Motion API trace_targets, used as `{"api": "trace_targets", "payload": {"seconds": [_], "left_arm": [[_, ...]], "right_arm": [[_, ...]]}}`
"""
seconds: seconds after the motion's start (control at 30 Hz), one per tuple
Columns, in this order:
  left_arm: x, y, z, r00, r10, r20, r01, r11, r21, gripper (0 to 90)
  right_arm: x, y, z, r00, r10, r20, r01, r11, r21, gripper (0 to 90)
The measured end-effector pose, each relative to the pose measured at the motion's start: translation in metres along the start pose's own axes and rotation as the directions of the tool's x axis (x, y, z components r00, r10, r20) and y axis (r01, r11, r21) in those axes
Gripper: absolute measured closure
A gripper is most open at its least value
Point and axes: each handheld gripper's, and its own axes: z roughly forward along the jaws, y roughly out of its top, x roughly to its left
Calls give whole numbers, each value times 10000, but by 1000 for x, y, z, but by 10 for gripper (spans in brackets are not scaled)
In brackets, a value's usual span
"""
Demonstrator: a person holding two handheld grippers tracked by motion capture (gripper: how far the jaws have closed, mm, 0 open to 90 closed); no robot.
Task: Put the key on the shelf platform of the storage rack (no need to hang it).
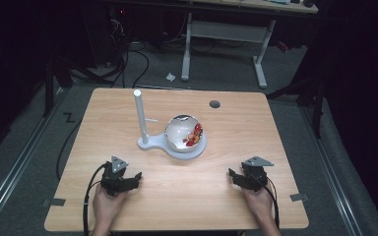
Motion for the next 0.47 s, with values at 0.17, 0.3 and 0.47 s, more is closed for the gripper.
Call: {"api": "trace_targets", "payload": {"seconds": [0.17,0.3,0.47], "left_arm": [[0,0,0,10000,4,-3,-4,10000,-1,238],[0,0,0,10000,1,-4,-1,10000,-3,238],[0,0,0,10000,-19,-42,19,10000,-12,241]], "right_arm": [[0,0,0,10000,-21,-17,21,10000,10,385],[0,0,0,10000,-25,-31,25,10000,9,383],[0,0,0,10000,-28,-35,28,10000,8,384]]}}
